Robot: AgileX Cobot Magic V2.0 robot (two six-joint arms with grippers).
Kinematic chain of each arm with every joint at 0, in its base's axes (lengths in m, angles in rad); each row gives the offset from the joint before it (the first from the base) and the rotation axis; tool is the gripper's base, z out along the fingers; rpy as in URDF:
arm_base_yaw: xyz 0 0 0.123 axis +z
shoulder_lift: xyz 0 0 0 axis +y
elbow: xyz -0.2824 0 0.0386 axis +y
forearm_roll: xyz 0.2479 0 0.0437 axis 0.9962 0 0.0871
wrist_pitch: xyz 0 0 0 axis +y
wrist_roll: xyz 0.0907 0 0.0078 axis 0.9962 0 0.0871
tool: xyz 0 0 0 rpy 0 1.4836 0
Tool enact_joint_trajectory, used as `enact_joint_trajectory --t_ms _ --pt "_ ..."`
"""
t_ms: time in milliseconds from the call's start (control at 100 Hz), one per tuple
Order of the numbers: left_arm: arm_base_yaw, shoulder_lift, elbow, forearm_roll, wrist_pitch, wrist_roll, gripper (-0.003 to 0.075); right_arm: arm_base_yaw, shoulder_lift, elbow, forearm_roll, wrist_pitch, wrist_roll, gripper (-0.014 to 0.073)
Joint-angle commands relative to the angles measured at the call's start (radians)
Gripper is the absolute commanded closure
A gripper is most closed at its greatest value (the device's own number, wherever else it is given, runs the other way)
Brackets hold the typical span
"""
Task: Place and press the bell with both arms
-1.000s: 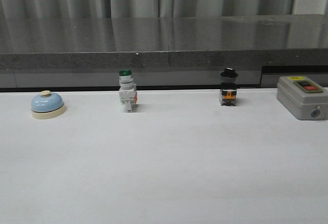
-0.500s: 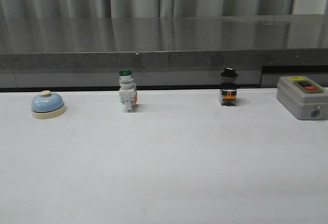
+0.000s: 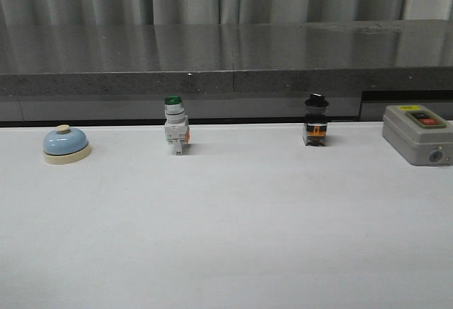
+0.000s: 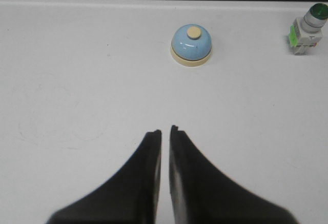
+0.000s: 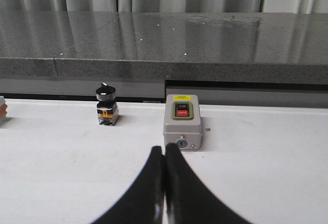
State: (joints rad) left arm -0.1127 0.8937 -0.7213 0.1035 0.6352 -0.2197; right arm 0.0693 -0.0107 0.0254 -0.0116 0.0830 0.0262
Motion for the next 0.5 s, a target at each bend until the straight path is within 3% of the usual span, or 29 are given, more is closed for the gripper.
enact_joint_trajectory --t_ms 0,80,140,170,300,490 --pt "0.003 0.001 -0.035 -0.006 -0.034 -0.008 0.0502 -0.005 -0.016 -0.013 -0.004 -0.083 -0.001 0.0654" --pt "0.003 0.001 -0.035 -0.004 -0.011 -0.005 0.0269 -0.005 -0.016 -0.013 -0.004 -0.083 -0.001 0.0654" --pt "0.003 0.001 -0.035 -0.004 -0.009 -0.005 0.0052 -0.005 -0.016 -0.013 -0.004 -0.083 -0.001 0.0654" --pt "0.003 0.001 -0.035 -0.004 -0.012 -0.005 0.0001 -0.005 -0.016 -0.013 -0.004 -0.083 -0.001 0.0654" --pt "0.003 0.001 -0.035 -0.004 -0.014 -0.005 0.0069 -0.005 -0.016 -0.013 -0.004 -0.083 -0.001 0.0654" --pt "0.003 0.021 -0.04 -0.007 -0.054 -0.005 0.0071 -0.005 -0.016 -0.013 -0.004 -0.083 -0.001 0.0654"
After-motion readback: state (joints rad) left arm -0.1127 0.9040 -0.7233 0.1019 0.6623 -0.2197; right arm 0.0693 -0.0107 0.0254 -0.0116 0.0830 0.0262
